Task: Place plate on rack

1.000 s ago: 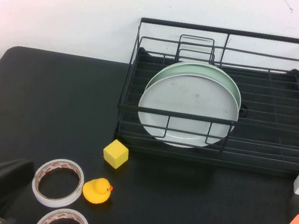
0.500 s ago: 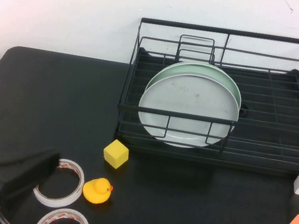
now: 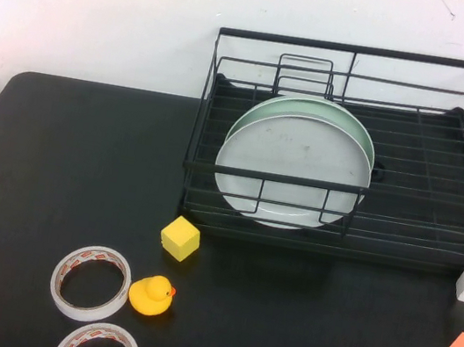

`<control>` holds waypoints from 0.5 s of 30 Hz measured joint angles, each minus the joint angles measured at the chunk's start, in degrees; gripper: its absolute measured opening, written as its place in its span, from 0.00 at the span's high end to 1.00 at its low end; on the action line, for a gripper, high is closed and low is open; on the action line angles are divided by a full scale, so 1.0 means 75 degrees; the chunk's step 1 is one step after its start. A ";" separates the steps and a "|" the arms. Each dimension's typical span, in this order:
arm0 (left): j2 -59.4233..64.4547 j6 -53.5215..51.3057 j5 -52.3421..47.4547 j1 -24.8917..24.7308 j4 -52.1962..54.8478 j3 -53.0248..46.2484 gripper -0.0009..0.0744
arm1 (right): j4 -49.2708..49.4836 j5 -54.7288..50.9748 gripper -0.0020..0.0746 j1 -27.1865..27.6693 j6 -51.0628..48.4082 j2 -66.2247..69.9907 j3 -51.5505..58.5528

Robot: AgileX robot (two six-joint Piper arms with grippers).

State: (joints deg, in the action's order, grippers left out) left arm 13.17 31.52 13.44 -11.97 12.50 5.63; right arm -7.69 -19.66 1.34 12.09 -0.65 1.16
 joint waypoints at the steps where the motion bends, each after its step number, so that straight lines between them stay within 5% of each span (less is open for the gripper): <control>1: -0.0250 -0.0092 -0.0030 0.0244 -0.0125 -0.0123 0.99 | 0.0000 0.0000 0.98 0.0000 0.0000 0.0000 0.0000; 9: -0.1487 -0.1516 -0.1676 0.1696 -0.1277 -0.0438 0.99 | 0.0000 0.0000 0.98 0.0000 0.0000 0.0000 0.0000; 15: -0.1655 -0.2095 -0.1855 0.1950 -0.1483 -0.0906 0.99 | -0.0003 0.0000 0.98 0.0000 0.0000 0.0000 0.0000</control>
State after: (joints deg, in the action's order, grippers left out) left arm 0.75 15.81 -0.47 2.65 1.38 -1.16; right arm -7.71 -19.66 1.34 12.09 -0.65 1.16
